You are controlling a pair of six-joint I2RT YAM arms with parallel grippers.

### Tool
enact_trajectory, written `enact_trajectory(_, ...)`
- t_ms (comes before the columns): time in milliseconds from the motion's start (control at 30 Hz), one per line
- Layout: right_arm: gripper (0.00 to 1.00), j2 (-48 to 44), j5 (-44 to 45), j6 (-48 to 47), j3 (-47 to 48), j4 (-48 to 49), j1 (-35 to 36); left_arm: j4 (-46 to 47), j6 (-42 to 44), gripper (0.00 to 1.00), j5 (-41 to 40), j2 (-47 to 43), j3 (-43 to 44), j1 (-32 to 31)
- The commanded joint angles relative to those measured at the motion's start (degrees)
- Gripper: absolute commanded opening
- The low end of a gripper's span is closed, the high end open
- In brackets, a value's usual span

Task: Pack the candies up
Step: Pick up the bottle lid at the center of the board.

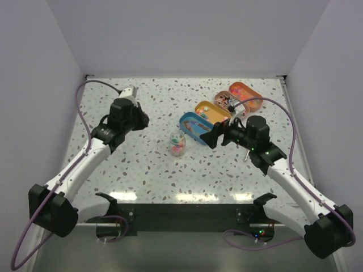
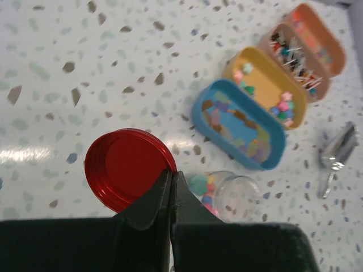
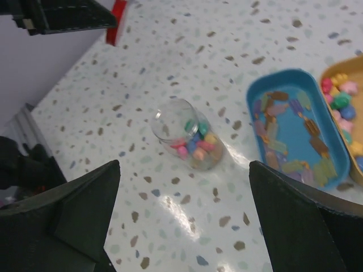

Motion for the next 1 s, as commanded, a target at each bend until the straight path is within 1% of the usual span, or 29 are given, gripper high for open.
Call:
enact_trajectory(0,0.99,4.42,-15.73,7.20,5.35,20.06,0.17,6.79,-2.63,0.00,10.81,-2.59,4.30,-0.35)
enact_trajectory(33,0.99,8.61,-17.16,8.43,6.94,21.65,0.17,10.37,-4.37,0.00,12.49,-2.94,4.13,-0.35)
enact_trajectory(67,0.99,10.91,-18.48,10.96,9.04,22.36,0.17,12.50,-5.61,0.00,15.64,-3.29,3.78,-0.35)
enact_trajectory(100,0.99,13.11,-19.97,12.73,13.24,22.80,0.17,14.87,-6.84,0.00,17.50,-3.99,2.56,-0.35)
enact_trajectory(133,0.99,15.66,-23.64,14.75,14.93,23.94,0.17,19.24,-9.03,0.00,19.26,-4.17,1.94,-0.35)
enact_trajectory(167,0.99,19.42,-25.07,18.86,16.43,27.69,0.25,22.85,-10.36,0.00,22.32,-4.18,1.41,-0.35)
enact_trajectory(233,0.99,22.26,-28.14,20.92,18.99,33.14,0.17,27.78,-14.30,0.00,25.15,-3.56,0.79,-0.35)
enact_trajectory(267,0.99,23.58,-27.98,19.44,19.43,33.26,0.17,29.03,-15.54,0.00,27.69,-3.13,0.70,-0.35)
enact_trajectory(333,0.99,24.03,-27.89,15.84,20.83,31.78,0.17,33.14,-18.26,0.00,29.90,-2.07,0.61,-0.35)
enact_trajectory(367,0.99,24.55,-27.89,12.95,21.27,30.12,0.17,34.48,-20.98,0.00,31.13,-1.81,0.44,-0.35)
enact_trajectory(433,0.99,25.34,-28.77,11.52,22.24,30.36,0.25,38.07,-24.93,0.00,31.67,-1.45,-0.18,-0.35)
enact_trajectory(500,0.99,27.18,-31.49,11.78,23.03,32.99,0.17,42.02,-27.84,0.00,32.37,-1.28,-1.32,-0.44)
enact_trajectory(533,0.99,27.80,-32.54,12.39,23.12,36.74,0.17,43.09,-30.30,0.00,32.55,-1.10,-1.76,-0.44)
enact_trajectory(633,0.99,30.44,-35.18,16.95,23.65,42.73,0.17,44.95,-32.68,0.00,33.51,-0.84,-2.29,-0.44)
enact_trajectory(800,0.99,33.26,-36.68,16.88,25.40,43.72,0.17,47.58,-35.15,0.00,34.57,-1.54,-3.78,-0.61)
enact_trajectory(967,0.99,35.54,-39.32,17.93,27.60,45.92,0.17,48.20,-36.56,0.00,34.83,-1.80,-4.75,-0.96)
